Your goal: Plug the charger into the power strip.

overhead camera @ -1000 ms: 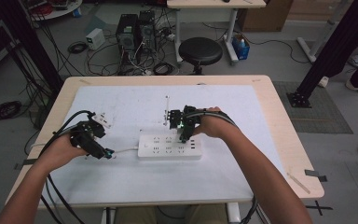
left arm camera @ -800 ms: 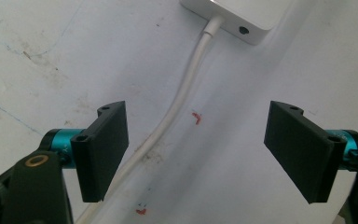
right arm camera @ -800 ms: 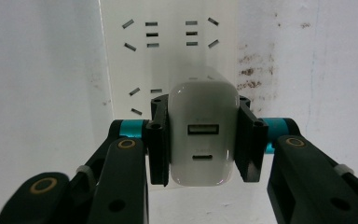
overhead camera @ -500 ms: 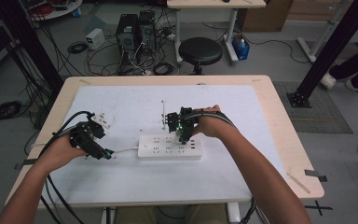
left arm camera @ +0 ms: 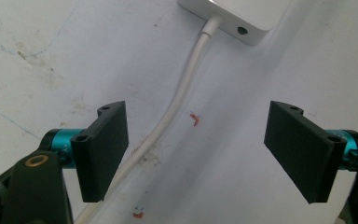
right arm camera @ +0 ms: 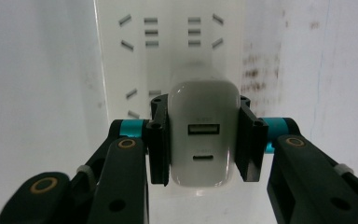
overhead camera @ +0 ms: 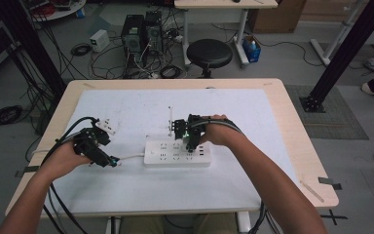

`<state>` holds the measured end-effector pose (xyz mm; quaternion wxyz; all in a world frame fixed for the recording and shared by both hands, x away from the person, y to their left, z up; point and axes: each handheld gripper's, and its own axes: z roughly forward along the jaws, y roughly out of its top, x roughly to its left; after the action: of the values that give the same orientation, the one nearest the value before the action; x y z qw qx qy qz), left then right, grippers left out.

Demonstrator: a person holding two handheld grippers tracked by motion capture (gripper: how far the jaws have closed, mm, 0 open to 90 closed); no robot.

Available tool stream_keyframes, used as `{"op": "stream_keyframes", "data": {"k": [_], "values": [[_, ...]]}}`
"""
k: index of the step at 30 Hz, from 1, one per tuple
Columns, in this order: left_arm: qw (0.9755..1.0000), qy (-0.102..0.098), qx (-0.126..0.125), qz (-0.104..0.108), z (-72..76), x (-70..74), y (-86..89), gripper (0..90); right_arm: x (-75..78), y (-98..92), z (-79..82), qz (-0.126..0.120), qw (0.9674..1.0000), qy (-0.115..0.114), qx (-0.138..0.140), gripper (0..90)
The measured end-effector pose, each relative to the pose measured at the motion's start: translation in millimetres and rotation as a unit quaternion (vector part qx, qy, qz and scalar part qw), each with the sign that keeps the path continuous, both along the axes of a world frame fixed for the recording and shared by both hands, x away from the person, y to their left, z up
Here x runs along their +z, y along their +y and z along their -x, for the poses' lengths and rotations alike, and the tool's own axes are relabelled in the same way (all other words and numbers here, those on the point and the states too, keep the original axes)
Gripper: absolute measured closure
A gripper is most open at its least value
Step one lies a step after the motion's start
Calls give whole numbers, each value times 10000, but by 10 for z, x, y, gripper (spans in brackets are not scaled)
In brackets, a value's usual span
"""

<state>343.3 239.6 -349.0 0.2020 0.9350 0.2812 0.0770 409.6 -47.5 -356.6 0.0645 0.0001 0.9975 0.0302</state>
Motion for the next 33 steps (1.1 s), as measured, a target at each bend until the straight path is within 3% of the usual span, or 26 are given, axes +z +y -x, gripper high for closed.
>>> {"op": "stream_keyframes", "data": {"k": [4,10,20,24,27,33], "values": [[10000,18,-9,-11,-13,-19,13,218,-4,-14,-13,-42,10000,30,-14,626],[10000,37,-9,7,-27,-34,-5,218,2,62,-54,284,9995,149,34,627],[10000,-10,6,67,-34,-15,-29,218,-42,174,-136,628,9976,275,83,616],[9999,-37,12,111,-29,-8,-26,218,-113,206,-94,600,9979,209,100,626],[9999,-22,54,131,-27,-17,-15,218,-120,140,-61,344,9993,113,38,626],[9999,-53,71,146,-32,4,19,218,-123,129,-53,296,9995,100,9,626]]}}
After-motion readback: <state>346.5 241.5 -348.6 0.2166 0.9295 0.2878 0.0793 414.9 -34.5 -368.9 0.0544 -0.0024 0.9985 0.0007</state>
